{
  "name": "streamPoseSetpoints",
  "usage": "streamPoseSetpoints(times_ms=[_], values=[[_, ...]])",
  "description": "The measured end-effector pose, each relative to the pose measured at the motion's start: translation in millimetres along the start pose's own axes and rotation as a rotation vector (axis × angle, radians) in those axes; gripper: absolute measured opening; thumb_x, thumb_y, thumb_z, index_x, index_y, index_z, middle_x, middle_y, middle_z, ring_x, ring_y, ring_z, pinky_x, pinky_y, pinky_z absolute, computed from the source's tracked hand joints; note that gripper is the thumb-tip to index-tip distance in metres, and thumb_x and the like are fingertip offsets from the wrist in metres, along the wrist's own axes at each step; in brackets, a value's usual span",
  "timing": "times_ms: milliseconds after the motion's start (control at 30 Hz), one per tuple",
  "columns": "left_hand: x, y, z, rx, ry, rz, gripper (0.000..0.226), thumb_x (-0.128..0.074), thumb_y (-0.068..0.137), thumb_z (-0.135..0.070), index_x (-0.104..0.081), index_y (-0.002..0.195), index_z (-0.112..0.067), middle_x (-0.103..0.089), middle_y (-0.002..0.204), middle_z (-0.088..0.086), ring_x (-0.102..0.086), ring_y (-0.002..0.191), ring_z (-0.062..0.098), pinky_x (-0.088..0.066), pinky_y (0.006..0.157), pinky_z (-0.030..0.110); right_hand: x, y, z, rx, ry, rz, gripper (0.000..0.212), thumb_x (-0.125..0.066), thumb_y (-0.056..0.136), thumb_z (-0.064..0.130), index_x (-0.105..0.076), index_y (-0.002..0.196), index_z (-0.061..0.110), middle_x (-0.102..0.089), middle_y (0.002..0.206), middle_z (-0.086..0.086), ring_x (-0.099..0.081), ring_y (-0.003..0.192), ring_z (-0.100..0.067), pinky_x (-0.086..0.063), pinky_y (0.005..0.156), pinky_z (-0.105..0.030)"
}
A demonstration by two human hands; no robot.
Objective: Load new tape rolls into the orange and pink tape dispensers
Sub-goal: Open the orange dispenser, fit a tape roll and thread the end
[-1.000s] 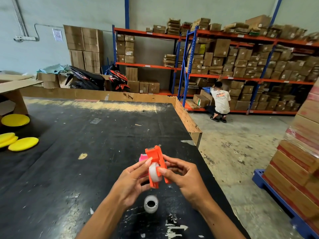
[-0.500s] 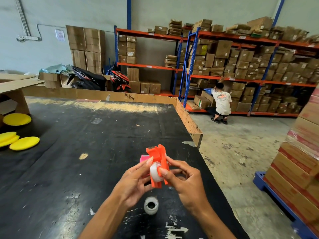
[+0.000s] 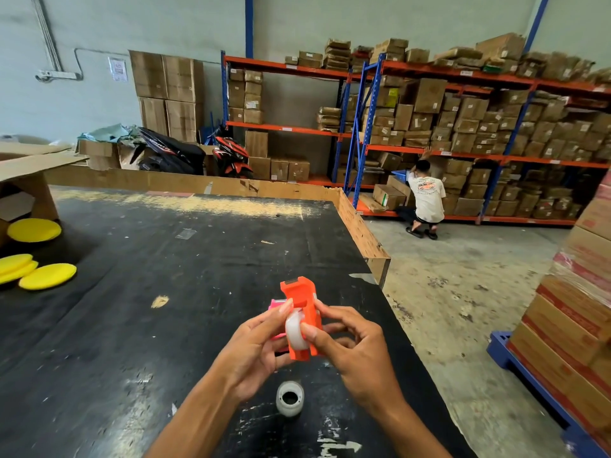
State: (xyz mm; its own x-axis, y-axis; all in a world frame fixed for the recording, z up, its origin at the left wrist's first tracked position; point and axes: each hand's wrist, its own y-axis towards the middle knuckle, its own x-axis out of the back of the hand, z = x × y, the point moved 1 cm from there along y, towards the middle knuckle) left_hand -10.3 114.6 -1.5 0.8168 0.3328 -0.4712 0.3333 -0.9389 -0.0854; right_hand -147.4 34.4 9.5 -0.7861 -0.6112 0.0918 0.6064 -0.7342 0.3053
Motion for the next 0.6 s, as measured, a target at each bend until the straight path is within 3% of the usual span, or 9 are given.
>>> streamPoseSetpoints(times_ms=[167, 333, 500, 600], values=[[-0.6, 0.7, -3.8, -0.027, -0.002, -0.036, 0.050, -0.063, 0.077, -0.034, -0.067, 0.114, 0.000, -0.071, 0.109, 0.022, -0.071, 0.079, 0.022, -0.060, 0.069, 0.036, 0.8, 9.4, 4.1, 0.028, -0.026, 0.041, 0.049, -0.076, 0.067, 0.036, -0.070, 0.113, 0.020, -0.070, 0.103, 0.000, -0.069, 0.092, -0.015, -0.058, 0.081, -0.029], [-1.0, 1.8, -9.1, -0.037, 0.078, -0.058, 0.046, -0.065, 0.075, -0.037, -0.072, 0.103, -0.001, -0.072, 0.094, 0.017, -0.069, 0.071, 0.020, -0.056, 0.066, 0.034, -0.7, 12.9, 4.0, 0.032, -0.056, 0.098, 0.032, -0.071, 0.081, 0.021, -0.071, 0.113, 0.014, -0.063, 0.099, -0.008, -0.068, 0.090, -0.013, -0.055, 0.082, -0.026], [-5.6, 6.2, -4.8, -0.049, 0.094, -0.103, 0.041, -0.060, 0.085, -0.038, -0.072, 0.106, -0.006, -0.074, 0.096, 0.015, -0.069, 0.080, 0.022, -0.057, 0.068, 0.032, 4.9, 20.5, 4.0, -0.034, 0.012, 0.091, 0.033, -0.071, 0.082, 0.016, -0.069, 0.115, 0.018, -0.074, 0.102, 0.001, -0.070, 0.093, -0.004, -0.054, 0.082, -0.018], [-6.9, 7.3, -4.4, -0.072, 0.070, -0.120, 0.040, -0.064, 0.079, -0.032, -0.070, 0.112, -0.010, -0.074, 0.103, 0.016, -0.070, 0.086, 0.025, -0.057, 0.069, 0.033, 11.3, 24.9, 2.7, -0.077, 0.012, 0.085, 0.025, -0.064, 0.088, 0.021, -0.070, 0.113, 0.023, -0.076, 0.105, 0.004, -0.069, 0.101, -0.006, -0.054, 0.093, -0.029]])
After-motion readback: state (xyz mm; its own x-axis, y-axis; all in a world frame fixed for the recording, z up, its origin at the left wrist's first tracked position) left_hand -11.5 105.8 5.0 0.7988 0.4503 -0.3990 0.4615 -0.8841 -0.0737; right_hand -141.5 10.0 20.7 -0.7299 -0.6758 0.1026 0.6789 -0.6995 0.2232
